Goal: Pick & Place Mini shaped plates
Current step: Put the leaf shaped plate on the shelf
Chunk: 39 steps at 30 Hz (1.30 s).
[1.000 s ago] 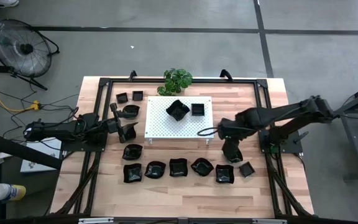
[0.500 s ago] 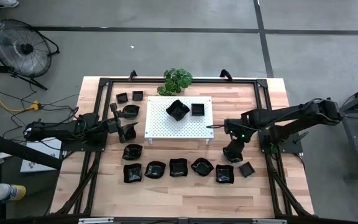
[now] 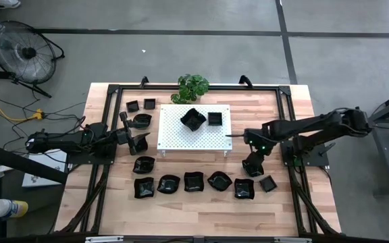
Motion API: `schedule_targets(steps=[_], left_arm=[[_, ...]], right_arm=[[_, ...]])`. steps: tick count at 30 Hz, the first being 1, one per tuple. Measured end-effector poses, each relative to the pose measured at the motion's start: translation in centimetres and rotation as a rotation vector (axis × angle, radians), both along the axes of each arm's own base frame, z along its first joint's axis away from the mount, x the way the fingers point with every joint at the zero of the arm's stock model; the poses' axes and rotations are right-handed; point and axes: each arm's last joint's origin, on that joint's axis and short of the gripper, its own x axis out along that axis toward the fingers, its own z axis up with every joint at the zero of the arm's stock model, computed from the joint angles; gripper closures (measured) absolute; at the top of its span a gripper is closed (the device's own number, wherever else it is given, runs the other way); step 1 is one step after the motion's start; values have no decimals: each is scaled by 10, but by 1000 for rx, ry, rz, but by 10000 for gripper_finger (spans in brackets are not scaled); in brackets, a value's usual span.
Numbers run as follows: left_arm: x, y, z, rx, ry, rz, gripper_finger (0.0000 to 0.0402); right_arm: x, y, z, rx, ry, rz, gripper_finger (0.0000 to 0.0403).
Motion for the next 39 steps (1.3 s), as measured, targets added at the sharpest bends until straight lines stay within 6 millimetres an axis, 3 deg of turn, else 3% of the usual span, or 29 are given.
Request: schedule_targets(steps=[18, 39], left_arm=[[0, 0, 0, 0, -1, 0, 227], [0, 0, 0, 0, -1, 0, 227]], right_arm=[[15, -1, -18, 3, 2, 49, 233], [15, 0, -17, 12, -9, 105, 397]])
